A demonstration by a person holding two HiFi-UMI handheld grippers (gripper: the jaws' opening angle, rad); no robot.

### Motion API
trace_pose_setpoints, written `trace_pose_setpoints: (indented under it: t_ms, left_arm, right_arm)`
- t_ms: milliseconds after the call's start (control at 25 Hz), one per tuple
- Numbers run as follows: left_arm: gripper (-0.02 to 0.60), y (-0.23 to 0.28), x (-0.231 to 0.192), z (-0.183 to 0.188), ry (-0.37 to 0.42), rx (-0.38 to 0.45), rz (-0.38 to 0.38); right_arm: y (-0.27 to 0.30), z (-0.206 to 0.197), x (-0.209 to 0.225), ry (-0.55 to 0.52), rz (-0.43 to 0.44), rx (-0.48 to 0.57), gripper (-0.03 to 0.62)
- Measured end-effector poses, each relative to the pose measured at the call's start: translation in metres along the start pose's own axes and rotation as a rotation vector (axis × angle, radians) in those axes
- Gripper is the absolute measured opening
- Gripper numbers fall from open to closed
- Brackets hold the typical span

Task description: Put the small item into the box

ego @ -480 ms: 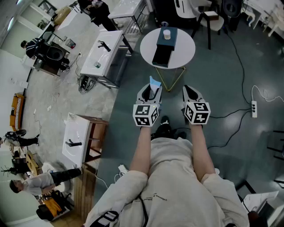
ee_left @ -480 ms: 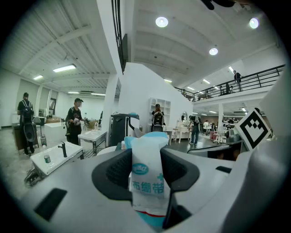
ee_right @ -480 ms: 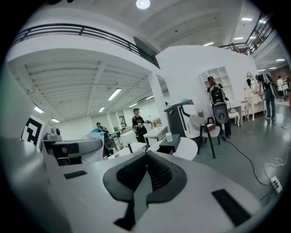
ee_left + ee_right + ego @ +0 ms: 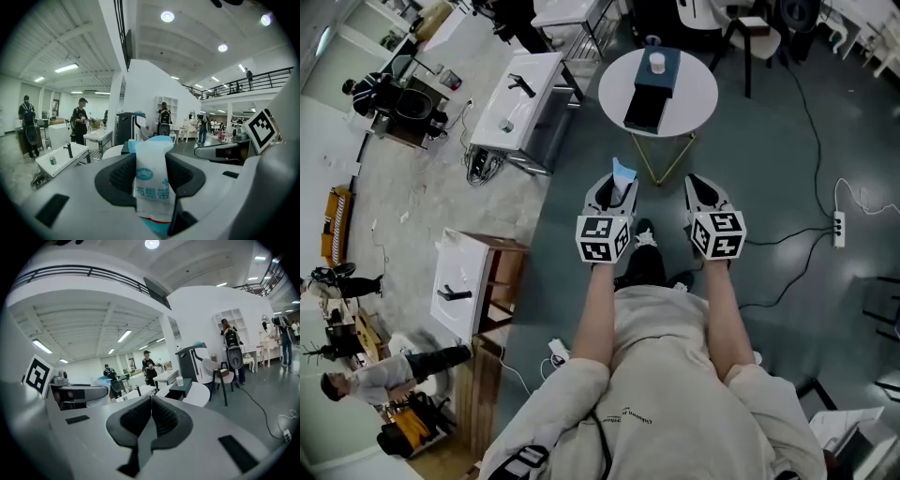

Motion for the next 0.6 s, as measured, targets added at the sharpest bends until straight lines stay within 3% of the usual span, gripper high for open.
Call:
trace_pose_setpoints:
  t_ms: [200, 440, 600]
  left_arm:
    - [0.186, 0.036, -0.020, 0.004, 0.009, -0.059, 0.013]
    - [0.186, 0.096, -0.057, 0.025, 0.001, -0.100, -0.009]
    - [0.186, 0.141, -0.079, 0.031, -0.053, -0.113, -0.027]
  right_arm:
    - [0.039, 0.004, 0.014, -0.008, 0.035, -0.066, 0.035]
    - [0.096, 0.007, 0.037, 0.136, 0.042, -0.087, 0.034]
    - [0.132, 0.010, 0.061, 0.144, 0.030, -0.129, 0.034]
Point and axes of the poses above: the fingertips, and each gripper's own axes: y forward along the fingers, x to its right, z out of its top, the point moved 9 cm from there along -y, backward along the fingers, and after that the axes turned 8 degrees about -y, right-handed, at the moved point
